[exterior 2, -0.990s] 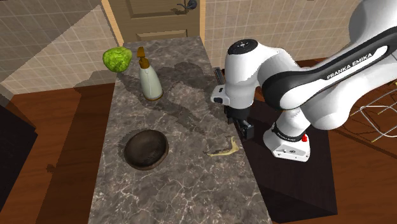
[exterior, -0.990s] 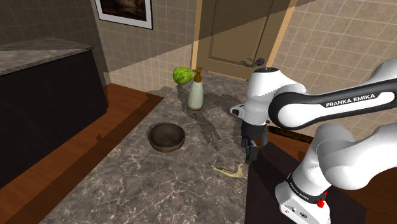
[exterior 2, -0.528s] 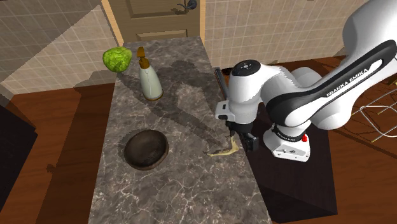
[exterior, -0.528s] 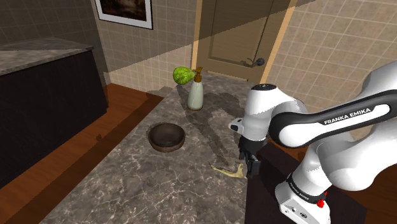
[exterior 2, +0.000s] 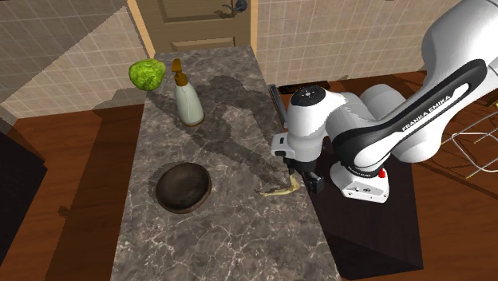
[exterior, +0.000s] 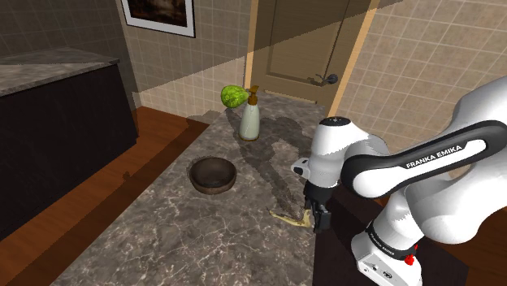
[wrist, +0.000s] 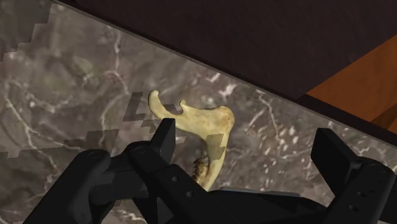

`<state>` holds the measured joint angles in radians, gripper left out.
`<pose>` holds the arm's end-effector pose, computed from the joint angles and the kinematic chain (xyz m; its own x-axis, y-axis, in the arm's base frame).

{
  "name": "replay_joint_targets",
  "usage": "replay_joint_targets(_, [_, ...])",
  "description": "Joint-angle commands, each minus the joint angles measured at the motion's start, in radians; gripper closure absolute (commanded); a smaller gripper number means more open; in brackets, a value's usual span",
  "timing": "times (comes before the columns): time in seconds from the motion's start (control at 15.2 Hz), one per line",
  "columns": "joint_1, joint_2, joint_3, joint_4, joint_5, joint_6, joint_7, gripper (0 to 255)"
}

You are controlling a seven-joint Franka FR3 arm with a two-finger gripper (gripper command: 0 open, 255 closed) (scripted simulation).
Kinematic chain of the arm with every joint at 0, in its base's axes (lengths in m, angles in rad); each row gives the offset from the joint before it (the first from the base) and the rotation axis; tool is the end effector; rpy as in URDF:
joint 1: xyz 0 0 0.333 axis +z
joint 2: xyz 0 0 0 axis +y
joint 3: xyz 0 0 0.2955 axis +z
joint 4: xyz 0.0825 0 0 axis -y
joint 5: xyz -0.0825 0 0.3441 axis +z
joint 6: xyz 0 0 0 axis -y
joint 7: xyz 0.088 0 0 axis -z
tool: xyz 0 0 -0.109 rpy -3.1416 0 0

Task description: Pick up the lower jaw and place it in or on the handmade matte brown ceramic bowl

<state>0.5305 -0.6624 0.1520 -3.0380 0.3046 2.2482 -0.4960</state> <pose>0.1995 0.1599 0.3054 0.5892 0.8056 -0.0625 0.7897 -0.5904 -0.1668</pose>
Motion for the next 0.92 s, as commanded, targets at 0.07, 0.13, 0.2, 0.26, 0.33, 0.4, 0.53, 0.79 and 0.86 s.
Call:
replay_joint_targets(0.07, [0.0, 0.001, 0.0, 0.0, 0.0, 0.001, 0.0, 0])
replay_joint_targets(0.13, [0.0, 0.001, 0.0, 0.0, 0.0, 0.001, 0.0, 0])
replay_joint_targets(0.2, [0.0, 0.001, 0.0, 0.0, 0.0, 0.001, 0.0, 255])
replay_joint_targets(0.26, [0.0, 0.001, 0.0, 0.0, 0.0, 0.001, 0.0, 255])
replay_joint_targets(0.33, [0.0, 0.001, 0.0, 0.0, 0.0, 0.001, 0.0, 255])
replay_joint_targets(0.4, [0.0, 0.001, 0.0, 0.0, 0.0, 0.001, 0.0, 255])
replay_joint_targets(0.53, [0.0, 0.001, 0.0, 0.0, 0.0, 0.001, 0.0, 255])
replay_joint_targets(0.79, [0.0, 0.001, 0.0, 0.0, 0.0, 0.001, 0.0, 255])
replay_joint_targets(0.86, [0.0, 0.001, 0.0, 0.0, 0.0, 0.001, 0.0, 0])
